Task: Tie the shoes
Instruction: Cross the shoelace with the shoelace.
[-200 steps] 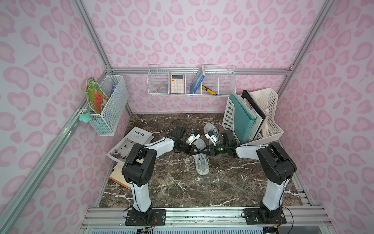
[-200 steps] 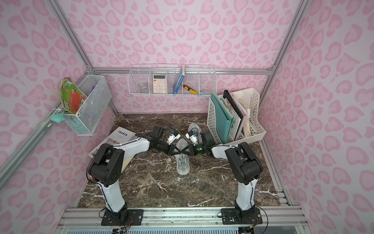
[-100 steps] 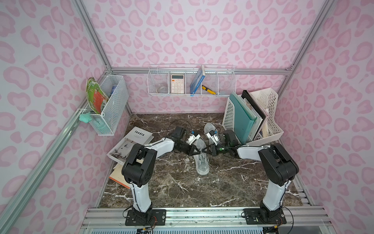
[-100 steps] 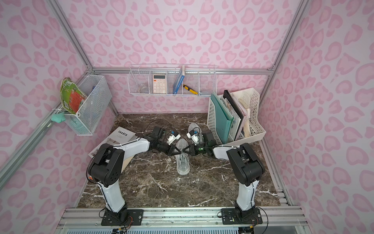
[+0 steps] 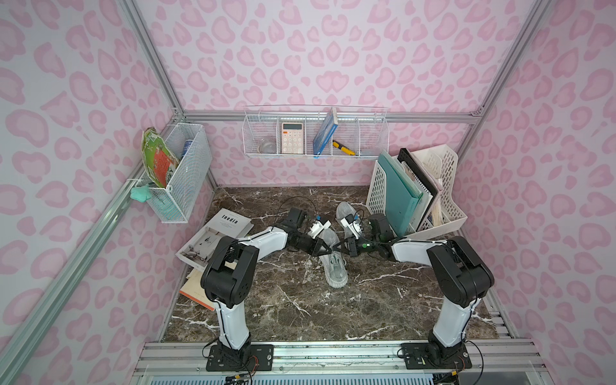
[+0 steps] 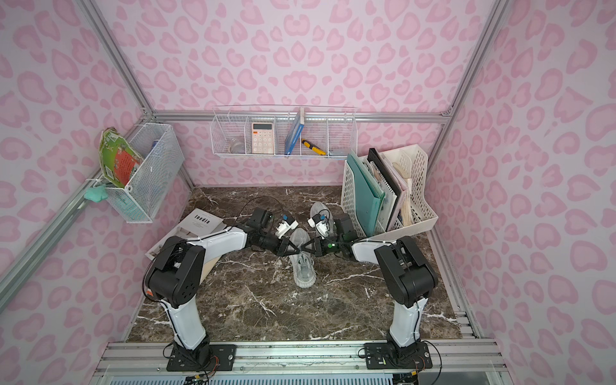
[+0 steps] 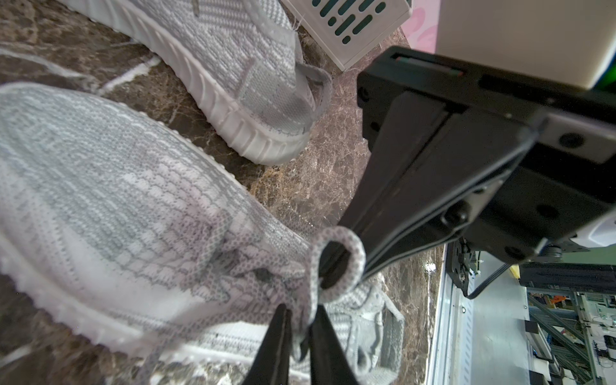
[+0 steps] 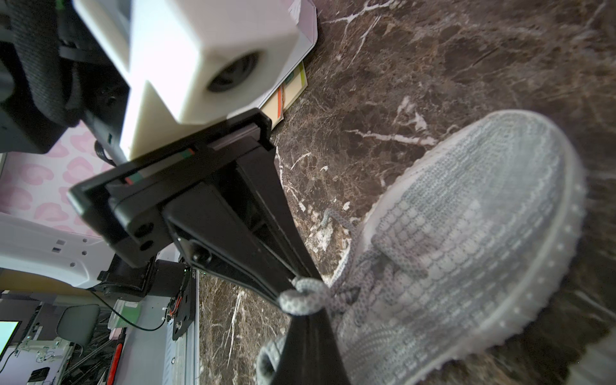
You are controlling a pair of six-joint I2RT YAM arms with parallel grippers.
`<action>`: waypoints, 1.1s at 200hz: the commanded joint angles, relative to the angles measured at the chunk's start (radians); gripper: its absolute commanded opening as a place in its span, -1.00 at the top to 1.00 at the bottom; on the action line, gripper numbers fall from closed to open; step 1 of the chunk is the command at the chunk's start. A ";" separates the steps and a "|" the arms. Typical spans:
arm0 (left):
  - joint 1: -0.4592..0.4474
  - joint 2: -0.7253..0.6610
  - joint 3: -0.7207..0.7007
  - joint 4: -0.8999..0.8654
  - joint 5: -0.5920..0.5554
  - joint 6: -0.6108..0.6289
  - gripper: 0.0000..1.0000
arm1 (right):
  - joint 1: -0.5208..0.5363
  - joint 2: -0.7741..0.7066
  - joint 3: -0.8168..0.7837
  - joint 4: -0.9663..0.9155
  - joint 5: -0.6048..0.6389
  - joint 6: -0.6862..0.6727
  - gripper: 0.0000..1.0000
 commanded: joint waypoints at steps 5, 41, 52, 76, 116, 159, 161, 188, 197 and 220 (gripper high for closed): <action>-0.008 0.004 0.015 0.019 0.023 0.000 0.58 | -0.001 -0.004 -0.008 0.055 -0.028 0.015 1.00; -0.018 0.021 0.023 0.035 0.020 -0.010 0.55 | 0.001 -0.004 -0.020 0.088 -0.047 0.036 1.00; -0.020 0.024 0.022 0.045 0.021 -0.017 0.55 | 0.001 -0.002 -0.020 0.090 -0.052 0.040 1.00; -0.023 0.027 0.021 0.070 0.031 -0.030 0.51 | 0.000 -0.001 -0.031 0.119 -0.068 0.062 1.00; -0.024 0.041 0.011 0.134 0.038 -0.069 0.57 | -0.003 0.000 -0.049 0.166 -0.088 0.096 1.00; -0.021 0.019 -0.027 0.188 0.008 -0.096 0.83 | -0.027 -0.016 -0.064 0.130 -0.069 0.065 1.00; -0.021 0.018 -0.029 0.190 0.008 -0.096 0.84 | -0.027 -0.016 -0.064 0.123 -0.067 0.061 1.00; -0.020 0.007 -0.044 0.193 0.005 -0.100 0.93 | -0.044 -0.025 -0.059 0.057 -0.047 0.010 1.00; -0.020 0.003 -0.048 0.192 0.003 -0.098 0.96 | -0.051 -0.028 -0.057 0.043 -0.039 0.000 1.00; -0.017 -0.006 -0.060 0.196 0.002 -0.099 1.00 | -0.054 -0.034 -0.042 -0.006 -0.020 -0.035 1.00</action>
